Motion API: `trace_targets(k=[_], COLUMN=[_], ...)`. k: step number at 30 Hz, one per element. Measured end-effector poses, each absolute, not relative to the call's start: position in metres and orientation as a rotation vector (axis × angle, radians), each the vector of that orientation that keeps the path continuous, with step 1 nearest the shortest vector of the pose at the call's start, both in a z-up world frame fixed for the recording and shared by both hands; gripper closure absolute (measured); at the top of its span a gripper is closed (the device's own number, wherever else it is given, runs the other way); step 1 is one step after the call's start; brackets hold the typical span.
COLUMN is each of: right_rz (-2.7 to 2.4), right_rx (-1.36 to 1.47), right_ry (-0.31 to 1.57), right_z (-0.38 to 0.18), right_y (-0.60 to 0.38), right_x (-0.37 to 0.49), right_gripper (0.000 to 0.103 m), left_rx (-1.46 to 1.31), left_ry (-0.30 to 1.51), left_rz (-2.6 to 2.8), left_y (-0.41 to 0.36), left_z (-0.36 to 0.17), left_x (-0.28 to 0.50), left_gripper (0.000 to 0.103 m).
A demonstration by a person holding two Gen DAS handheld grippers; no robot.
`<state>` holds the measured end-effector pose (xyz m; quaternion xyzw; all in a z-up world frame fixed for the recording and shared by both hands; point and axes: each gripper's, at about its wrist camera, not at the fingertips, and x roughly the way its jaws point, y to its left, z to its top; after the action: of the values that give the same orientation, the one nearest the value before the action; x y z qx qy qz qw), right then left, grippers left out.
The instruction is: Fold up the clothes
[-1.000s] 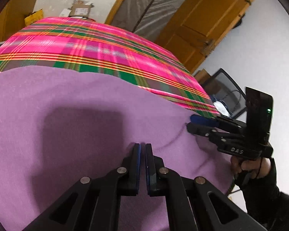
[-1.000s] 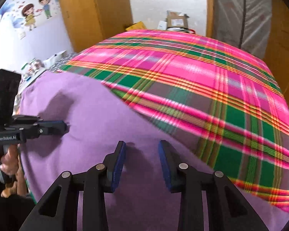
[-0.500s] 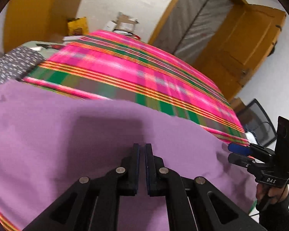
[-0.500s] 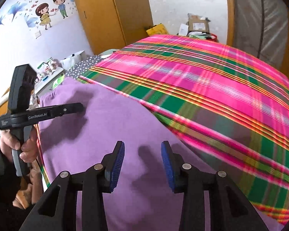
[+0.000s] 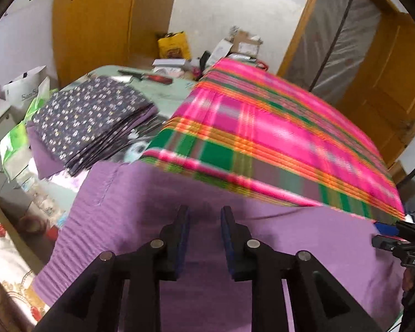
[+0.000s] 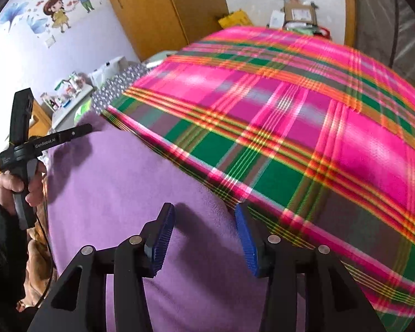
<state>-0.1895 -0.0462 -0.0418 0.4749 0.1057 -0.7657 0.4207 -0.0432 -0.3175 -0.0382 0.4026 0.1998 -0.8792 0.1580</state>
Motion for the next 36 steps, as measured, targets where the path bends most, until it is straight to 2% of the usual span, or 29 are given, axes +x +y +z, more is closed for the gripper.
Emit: trace_targets(k=[2,3,5,9,12,20,23,27,31,33,36], right_rz=[-1.909,-1.912,-1.916,-1.919,-1.927,-1.954,-1.978,-1.996,-1.99,-1.978,-1.958], right_rx=[1.201,1.199,1.198,1.195,1.192,1.2,1.186,1.153,1.119,1.109,1.103], right_ry=[0.264,0.267,0.258,0.245,0.239,0.214,0.198,0.144,0.103,0.1,0.096], right_z=[-0.047,-0.048,-0.049,-0.051,-0.051,-0.049,-0.043,-0.032,-0.023,-0.022,-0.024], right_y=[-0.049,-0.05,-0.05,-0.049,-0.049,-0.05,-0.044,-0.035,-0.029,-0.03,-0.033], right_x=[-0.19,-0.191,-0.194,-0.197,-0.199,-0.202,-0.199,-0.192,-0.182,-0.177,-0.17], right_gripper=[0.061,0.071,0.08,0.084,0.085,0.085,0.083,0.073,0.072,0.072,0.072], left_rx=[1.15,1.148,1.144,1.126,1.114,1.129,1.123,1.085,1.071,1.077,1.108], left_ry=[0.543,0.516,0.465,0.405,0.389,0.414,0.408,0.395,0.455,0.494,0.512], left_rz=[-2.525,-2.529,-2.533,-2.52,-2.51,-2.49,-2.475,-2.47,-2.455,-2.461,-2.466], left_y=[-0.315,-0.312,-0.309,-0.308,-0.311,-0.321,-0.324,-0.333,-0.353,-0.362,-0.37], left_z=[-0.041,-0.042,-0.043,-0.045,-0.046,-0.042,-0.035,-0.021,-0.013,-0.013,-0.018], left_x=[-0.044,-0.046,-0.049,-0.05,-0.051,-0.052,-0.048,-0.04,-0.036,-0.035,-0.038], left_gripper=[0.08,0.08,0.08,0.093,0.101,0.102,0.102,0.101,0.097,0.092,0.091])
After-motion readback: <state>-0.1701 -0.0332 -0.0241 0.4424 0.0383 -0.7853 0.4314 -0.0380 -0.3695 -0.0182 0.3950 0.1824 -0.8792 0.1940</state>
